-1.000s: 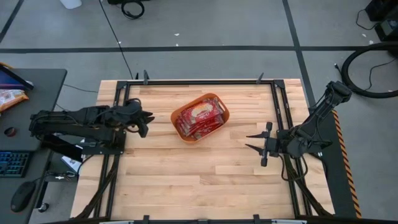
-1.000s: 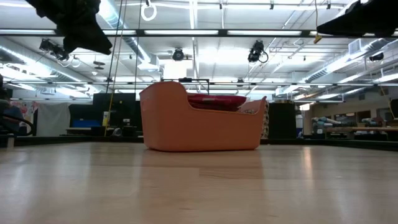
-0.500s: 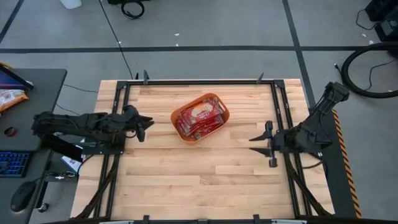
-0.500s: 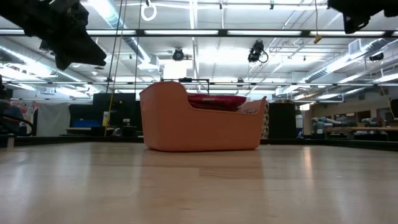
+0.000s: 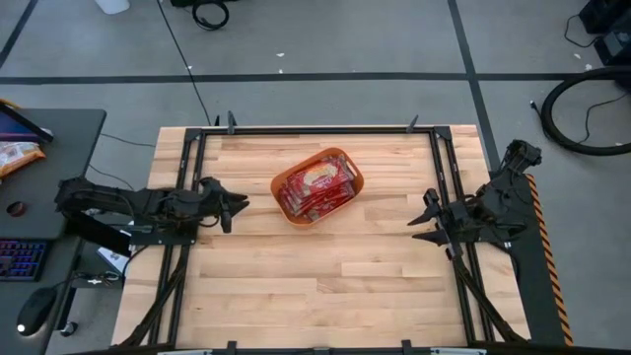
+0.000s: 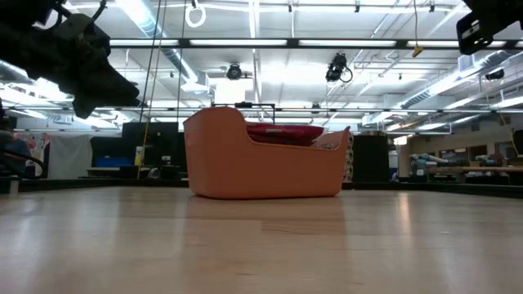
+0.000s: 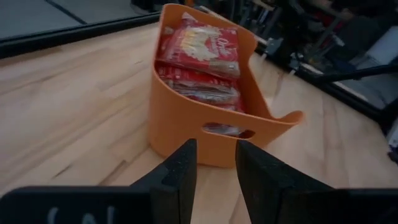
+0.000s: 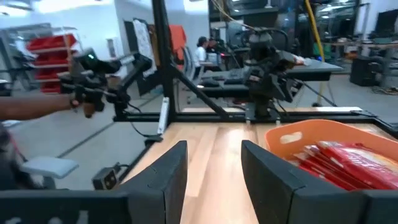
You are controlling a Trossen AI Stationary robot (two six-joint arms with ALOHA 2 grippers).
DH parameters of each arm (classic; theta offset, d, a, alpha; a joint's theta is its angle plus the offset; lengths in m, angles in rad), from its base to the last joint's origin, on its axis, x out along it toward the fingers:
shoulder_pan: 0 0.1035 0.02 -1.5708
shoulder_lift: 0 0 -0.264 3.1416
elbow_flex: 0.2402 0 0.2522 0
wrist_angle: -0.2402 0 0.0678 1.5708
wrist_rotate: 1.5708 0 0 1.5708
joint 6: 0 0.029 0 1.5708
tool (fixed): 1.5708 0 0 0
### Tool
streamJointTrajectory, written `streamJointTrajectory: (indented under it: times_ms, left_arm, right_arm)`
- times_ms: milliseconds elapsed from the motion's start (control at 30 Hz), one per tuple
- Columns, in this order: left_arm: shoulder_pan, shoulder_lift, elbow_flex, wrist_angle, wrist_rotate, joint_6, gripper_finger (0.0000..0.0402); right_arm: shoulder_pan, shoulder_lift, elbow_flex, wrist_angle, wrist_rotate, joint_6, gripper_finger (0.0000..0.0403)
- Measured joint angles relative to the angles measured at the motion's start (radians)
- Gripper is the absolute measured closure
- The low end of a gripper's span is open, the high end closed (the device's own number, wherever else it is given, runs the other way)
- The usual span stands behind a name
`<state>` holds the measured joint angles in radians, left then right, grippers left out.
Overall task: Sort popcorn bags into baskets
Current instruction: Return to Home Position
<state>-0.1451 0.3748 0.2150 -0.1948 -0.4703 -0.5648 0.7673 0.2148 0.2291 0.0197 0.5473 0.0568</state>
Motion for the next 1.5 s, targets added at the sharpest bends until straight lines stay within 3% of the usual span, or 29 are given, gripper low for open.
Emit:
streamJointTrajectory:
  times_ms: [167, 467, 833, 1033, 1167, 1300, 1500]
  left_arm:
    - [-0.031, -0.004, -0.065, 0.07, 0.025, -0.001, 0.0285]
    - [-0.062, -0.046, -0.072, 0.057, 0.026, 0.053, 0.0291]
    - [-0.061, -0.194, -0.073, -0.059, 0.018, 0.072, 0.0364]
    - [-0.061, -0.228, -0.074, -0.04, 0.018, 0.101, 0.0394]
    - [-0.061, -0.227, -0.136, 0.088, 0.046, 0.106, 0.0395]
    - [-0.061, -0.21, -0.201, 0.264, 0.105, 0.155, 0.0394]
    - [-0.06, -0.207, -0.206, 0.278, 0.109, 0.21, 0.0395]
  right_arm:
    - [0.0, -0.099, -0.021, -0.029, -0.067, 0.007, 0.0247]
    - [0.0, -0.207, -0.052, -0.058, -0.133, 0.01, 0.0247]
    - [0.0, -0.213, -0.054, -0.09, -0.175, 0.031, 0.0247]
    - [0.0, -0.213, -0.081, -0.073, -0.138, 0.039, 0.0247]
    - [-0.003, -0.213, -0.087, -0.067, -0.108, 0.065, 0.0247]
    - [-0.006, -0.213, -0.087, -0.084, -0.149, 0.083, 0.0247]
    - [-0.006, -0.212, -0.133, -0.044, -0.199, 0.065, 0.0247]
